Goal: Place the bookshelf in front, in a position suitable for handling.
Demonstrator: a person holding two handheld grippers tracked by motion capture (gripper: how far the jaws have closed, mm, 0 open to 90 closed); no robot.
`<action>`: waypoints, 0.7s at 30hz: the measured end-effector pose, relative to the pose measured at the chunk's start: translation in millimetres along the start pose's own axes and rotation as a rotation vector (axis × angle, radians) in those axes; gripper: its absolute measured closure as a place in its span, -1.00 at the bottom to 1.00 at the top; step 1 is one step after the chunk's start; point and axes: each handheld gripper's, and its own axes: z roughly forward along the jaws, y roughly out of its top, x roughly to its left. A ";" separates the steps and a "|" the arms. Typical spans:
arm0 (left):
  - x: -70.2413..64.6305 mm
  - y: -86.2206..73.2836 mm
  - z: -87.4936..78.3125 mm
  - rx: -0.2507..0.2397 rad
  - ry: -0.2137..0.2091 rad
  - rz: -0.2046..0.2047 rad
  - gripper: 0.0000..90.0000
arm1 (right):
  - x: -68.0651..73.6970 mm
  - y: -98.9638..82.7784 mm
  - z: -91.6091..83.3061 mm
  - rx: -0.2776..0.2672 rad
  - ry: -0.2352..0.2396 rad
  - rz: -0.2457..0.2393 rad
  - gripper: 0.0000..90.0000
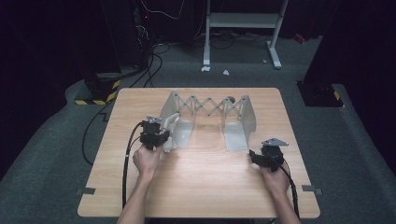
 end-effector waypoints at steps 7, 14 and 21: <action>1.7 -6.4 11.4 0.027 0.005 -0.011 0.63 | 0.0 0.0 0.0 0.000 0.000 0.000 -0.24; 2.2 -11.8 22.1 0.065 0.024 0.001 0.63 | 0.0 0.0 0.0 0.000 0.000 0.000 -0.24; 0.2 -14.9 30.8 0.097 0.045 0.015 0.63 | 0.1 0.0 0.0 0.000 0.000 0.000 -0.24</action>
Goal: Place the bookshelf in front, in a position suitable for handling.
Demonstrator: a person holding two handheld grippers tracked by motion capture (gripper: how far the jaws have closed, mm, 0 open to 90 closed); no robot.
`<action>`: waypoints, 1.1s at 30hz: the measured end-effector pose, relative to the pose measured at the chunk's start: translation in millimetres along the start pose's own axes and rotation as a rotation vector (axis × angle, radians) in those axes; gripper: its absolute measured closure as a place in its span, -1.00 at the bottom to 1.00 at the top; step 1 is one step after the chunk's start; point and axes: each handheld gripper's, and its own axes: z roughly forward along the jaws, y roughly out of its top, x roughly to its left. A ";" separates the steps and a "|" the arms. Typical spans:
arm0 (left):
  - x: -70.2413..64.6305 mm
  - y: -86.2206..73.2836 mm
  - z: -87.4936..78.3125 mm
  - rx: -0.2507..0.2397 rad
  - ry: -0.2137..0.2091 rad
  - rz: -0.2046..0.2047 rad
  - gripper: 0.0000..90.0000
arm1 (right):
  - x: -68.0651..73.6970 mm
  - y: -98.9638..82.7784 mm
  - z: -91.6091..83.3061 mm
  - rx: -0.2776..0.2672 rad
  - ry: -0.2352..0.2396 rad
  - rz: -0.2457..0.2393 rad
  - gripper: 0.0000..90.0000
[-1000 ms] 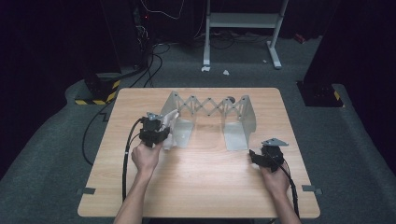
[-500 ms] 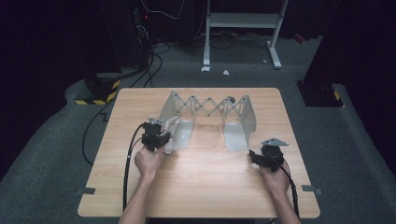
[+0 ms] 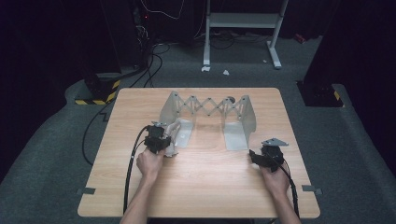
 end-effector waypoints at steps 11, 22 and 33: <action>0.5 1.1 -1.3 0.007 0.001 -0.005 0.63 | 0.0 0.0 0.0 0.000 0.000 0.000 -0.24; 0.8 17.0 -30.0 -0.070 -0.017 -0.013 0.63 | 0.0 0.0 0.0 0.000 0.000 0.000 -0.24; -5.7 35.5 -66.5 -0.141 -0.042 0.003 0.62 | -0.1 0.0 0.0 0.000 0.001 0.000 -0.24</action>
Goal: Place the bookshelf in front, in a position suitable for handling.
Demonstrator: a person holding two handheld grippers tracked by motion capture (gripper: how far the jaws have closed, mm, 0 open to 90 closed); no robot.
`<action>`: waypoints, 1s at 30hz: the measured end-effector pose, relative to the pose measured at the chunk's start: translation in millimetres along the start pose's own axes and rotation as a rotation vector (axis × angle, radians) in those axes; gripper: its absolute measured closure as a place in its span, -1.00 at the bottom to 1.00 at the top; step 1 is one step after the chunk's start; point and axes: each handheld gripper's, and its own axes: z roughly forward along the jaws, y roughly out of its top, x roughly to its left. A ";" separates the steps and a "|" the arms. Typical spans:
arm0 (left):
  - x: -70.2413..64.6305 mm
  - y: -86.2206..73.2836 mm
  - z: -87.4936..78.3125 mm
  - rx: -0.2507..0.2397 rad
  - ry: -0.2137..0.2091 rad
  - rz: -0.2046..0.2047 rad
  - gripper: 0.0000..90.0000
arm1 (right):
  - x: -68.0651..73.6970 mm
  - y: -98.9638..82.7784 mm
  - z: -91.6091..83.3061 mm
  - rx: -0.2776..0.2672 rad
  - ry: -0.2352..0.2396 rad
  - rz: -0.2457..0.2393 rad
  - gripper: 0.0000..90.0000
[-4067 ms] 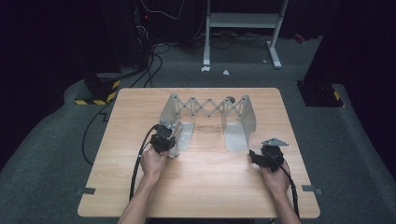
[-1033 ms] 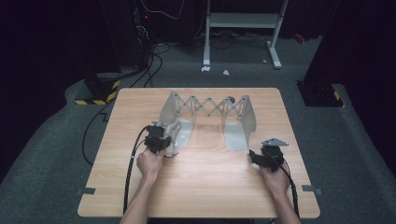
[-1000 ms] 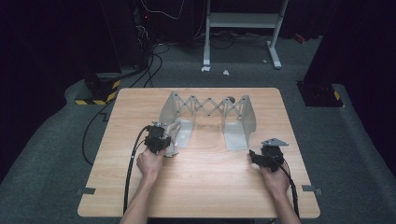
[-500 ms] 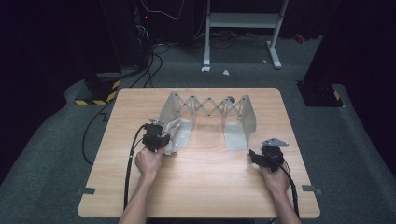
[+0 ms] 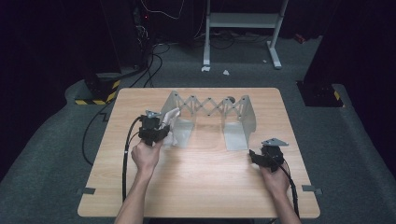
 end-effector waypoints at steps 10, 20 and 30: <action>-4.5 21.9 -9.3 0.003 0.010 -0.002 0.62 | 0.0 0.1 0.1 0.000 0.001 0.000 -0.24; -4.9 27.1 9.9 0.036 0.022 0.002 0.62 | 0.3 0.1 0.1 0.000 0.004 -0.002 -0.24; -14.3 26.6 28.9 0.072 0.041 0.056 0.64 | 0.4 0.2 0.1 0.000 0.004 -0.003 -0.24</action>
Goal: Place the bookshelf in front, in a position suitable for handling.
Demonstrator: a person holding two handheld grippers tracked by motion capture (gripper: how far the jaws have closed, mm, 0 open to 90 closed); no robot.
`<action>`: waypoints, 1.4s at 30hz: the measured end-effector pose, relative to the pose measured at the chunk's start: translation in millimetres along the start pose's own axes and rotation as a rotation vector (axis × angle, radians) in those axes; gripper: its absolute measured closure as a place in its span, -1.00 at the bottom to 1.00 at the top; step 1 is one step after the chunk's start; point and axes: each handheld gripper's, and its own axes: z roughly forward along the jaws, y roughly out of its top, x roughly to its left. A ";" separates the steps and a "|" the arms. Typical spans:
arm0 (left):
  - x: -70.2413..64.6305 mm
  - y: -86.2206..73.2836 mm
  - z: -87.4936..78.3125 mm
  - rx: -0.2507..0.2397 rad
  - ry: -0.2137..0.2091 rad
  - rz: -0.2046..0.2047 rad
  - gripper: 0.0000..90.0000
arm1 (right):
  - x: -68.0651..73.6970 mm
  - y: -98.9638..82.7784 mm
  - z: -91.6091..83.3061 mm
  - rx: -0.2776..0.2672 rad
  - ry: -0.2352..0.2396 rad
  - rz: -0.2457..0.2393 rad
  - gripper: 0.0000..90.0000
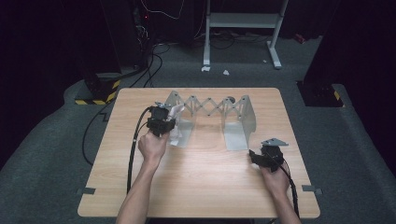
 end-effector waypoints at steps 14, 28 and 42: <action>-1.5 -2.7 4.2 -0.009 0.011 0.012 0.64 | 0.1 0.0 0.0 0.000 0.000 0.000 -0.24; -3.3 -10.3 31.8 0.051 0.027 0.023 0.64 | 0.3 -0.1 0.0 -0.001 0.003 -0.005 -0.24; -7.1 -19.5 63.4 0.133 0.079 0.051 0.64 | 0.6 0.0 -0.1 0.001 0.005 -0.009 -0.24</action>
